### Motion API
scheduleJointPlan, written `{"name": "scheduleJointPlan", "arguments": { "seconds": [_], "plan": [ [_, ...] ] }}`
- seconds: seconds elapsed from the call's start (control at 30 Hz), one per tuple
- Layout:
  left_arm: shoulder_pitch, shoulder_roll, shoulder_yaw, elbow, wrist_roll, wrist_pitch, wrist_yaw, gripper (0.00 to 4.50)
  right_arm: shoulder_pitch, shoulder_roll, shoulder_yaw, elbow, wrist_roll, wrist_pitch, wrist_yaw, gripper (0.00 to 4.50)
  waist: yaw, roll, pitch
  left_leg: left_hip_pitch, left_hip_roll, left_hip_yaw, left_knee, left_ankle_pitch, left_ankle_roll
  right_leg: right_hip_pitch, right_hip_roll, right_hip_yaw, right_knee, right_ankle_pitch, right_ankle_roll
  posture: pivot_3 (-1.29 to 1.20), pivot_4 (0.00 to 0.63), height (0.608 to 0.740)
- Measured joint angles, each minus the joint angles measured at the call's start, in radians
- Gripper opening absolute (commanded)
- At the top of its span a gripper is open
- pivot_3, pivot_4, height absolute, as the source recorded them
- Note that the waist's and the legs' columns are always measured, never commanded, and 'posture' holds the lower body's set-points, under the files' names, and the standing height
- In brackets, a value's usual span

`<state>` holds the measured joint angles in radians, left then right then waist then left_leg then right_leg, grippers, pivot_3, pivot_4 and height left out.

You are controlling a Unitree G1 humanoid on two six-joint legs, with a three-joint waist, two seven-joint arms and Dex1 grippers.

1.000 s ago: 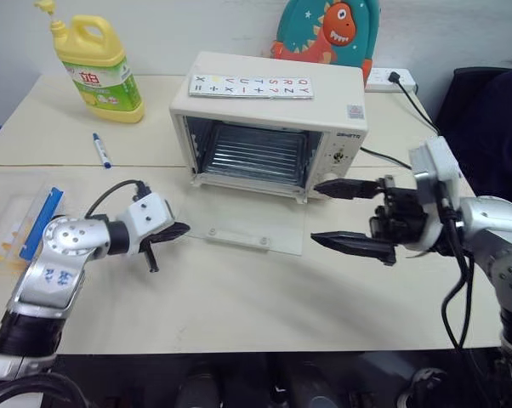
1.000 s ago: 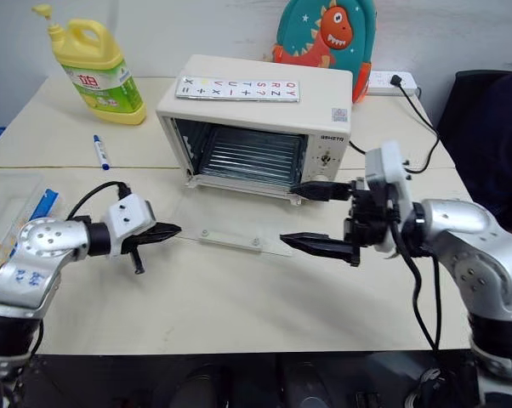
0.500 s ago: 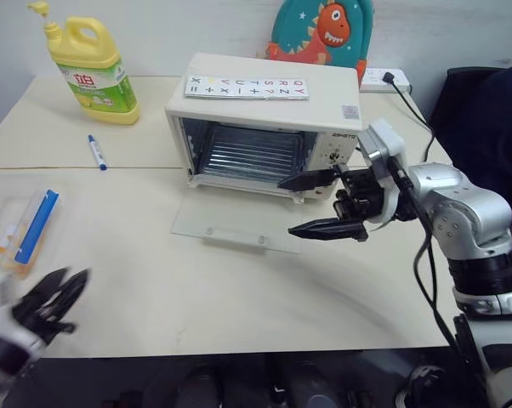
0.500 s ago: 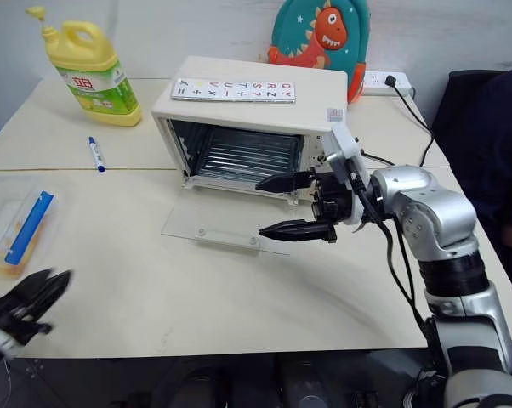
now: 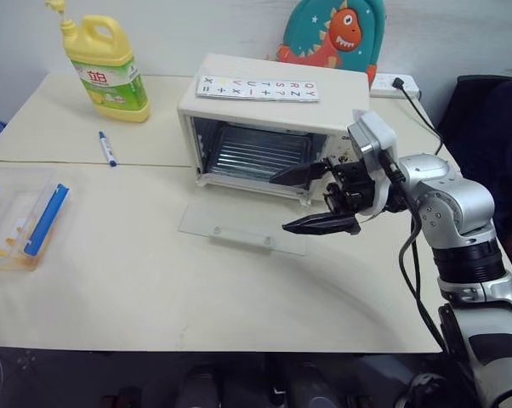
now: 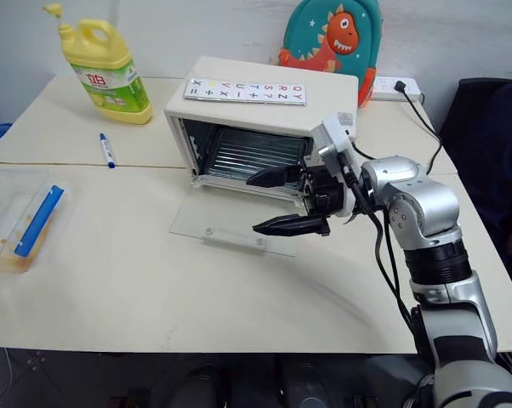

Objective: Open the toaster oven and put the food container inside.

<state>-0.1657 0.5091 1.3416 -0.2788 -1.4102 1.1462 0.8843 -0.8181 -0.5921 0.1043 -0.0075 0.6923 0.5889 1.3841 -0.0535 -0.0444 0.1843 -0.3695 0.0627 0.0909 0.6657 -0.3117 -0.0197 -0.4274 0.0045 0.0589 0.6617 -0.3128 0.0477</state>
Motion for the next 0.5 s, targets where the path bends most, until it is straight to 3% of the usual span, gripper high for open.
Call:
{"name": "scheduleJointPlan", "arguments": {
  "seconds": [0.23, 0.47, 0.5],
  "plan": [
    [-0.073, 0.111, -0.193, 0.174, -0.081, -0.1, 0.24, 4.48, 0.073, -0.005, -0.044, -0.075, 0.017, 0.027, -0.056, 4.5, -0.001, 0.0, 0.0, 0.0, 0.0, 0.001, -0.001, 0.004, -0.007, 0.0, 0.0, 0.0, 0.0, 0.0, -0.001, 0.0, 0.15, 0.74],
    [-0.207, 0.203, -0.329, 0.419, -0.012, -0.193, 0.242, 4.48, 0.138, -0.012, -0.084, -0.167, 0.043, 0.06, -0.131, 4.5, 0.004, -0.001, 0.0, 0.0, -0.001, 0.002, -0.001, 0.005, -0.009, -0.001, 0.001, -0.001, 0.0, -0.001, -0.001, 0.0, 0.15, 0.74],
    [-0.224, 0.213, -0.343, 0.441, -0.001, -0.199, 0.23, 4.3, 0.14, -0.012, -0.087, -0.176, 0.045, 0.065, -0.135, 4.5, 0.004, -0.001, 0.0, 0.0, -0.001, 0.002, -0.001, 0.005, -0.009, -0.001, 0.001, -0.001, 0.0, -0.001, -0.001, 0.0, 0.15, 0.74]
  ]
}}
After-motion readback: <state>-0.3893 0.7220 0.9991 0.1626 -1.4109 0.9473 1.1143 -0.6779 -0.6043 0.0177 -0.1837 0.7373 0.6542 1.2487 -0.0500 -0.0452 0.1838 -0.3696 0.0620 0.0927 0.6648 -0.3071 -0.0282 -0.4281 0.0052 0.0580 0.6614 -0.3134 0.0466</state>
